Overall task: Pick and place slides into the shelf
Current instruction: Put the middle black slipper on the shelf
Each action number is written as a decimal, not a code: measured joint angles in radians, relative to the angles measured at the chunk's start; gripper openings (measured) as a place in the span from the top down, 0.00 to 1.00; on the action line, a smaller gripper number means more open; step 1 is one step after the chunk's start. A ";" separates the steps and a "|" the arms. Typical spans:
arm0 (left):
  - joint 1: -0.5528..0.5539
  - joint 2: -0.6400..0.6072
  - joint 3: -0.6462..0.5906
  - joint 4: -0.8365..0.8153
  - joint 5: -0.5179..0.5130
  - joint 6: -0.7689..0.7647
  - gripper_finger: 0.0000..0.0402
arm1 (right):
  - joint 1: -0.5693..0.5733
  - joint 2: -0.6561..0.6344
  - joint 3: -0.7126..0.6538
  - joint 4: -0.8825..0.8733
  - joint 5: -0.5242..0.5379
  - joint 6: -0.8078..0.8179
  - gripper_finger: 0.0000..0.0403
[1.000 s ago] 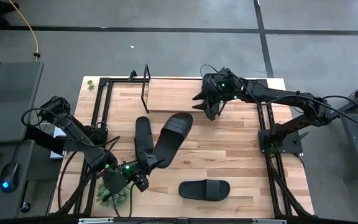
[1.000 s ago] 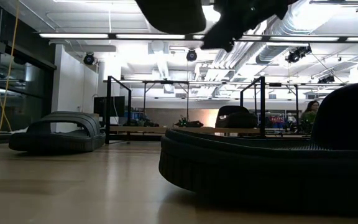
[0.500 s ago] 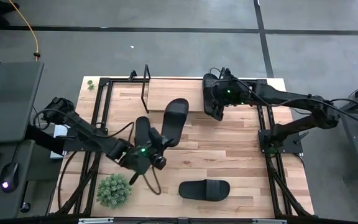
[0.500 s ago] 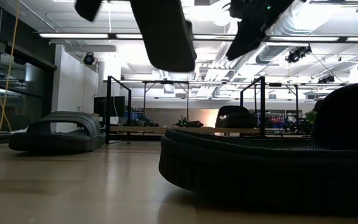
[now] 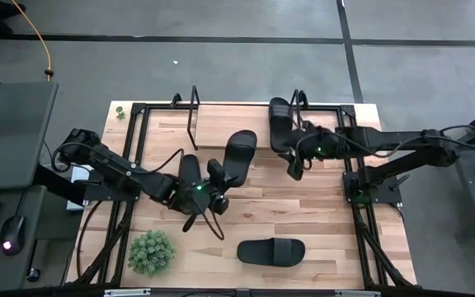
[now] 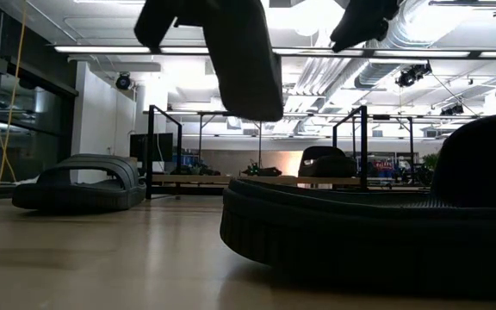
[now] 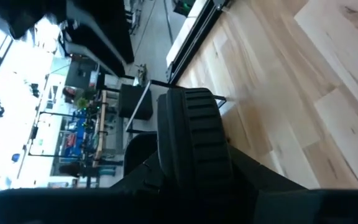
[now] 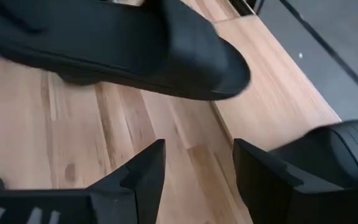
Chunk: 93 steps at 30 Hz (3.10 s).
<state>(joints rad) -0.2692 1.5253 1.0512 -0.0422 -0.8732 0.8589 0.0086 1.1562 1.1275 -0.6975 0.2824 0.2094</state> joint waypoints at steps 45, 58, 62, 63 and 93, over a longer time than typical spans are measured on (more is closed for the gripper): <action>0.488 0.215 0.000 0.363 0.425 0.105 0.78 | 0.177 0.033 -0.001 0.029 0.177 0.001 0.56; 0.546 0.215 0.000 0.399 0.475 0.082 0.78 | 0.177 0.033 -0.001 0.029 0.174 0.019 0.56; 0.553 0.215 0.000 0.399 0.510 0.074 0.78 | 0.177 0.033 -0.001 0.029 0.174 0.018 0.56; 0.553 0.215 0.000 0.399 0.516 0.071 0.78 | 0.177 0.033 -0.001 0.029 0.174 0.018 0.56; 0.548 0.491 0.207 0.288 0.446 0.056 0.78 | 0.177 0.034 -0.001 0.033 0.177 0.018 0.56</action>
<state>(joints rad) 0.2790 2.0159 1.2583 0.2455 -0.4274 0.9150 0.1860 1.1900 1.1263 -0.6648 0.4599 0.2272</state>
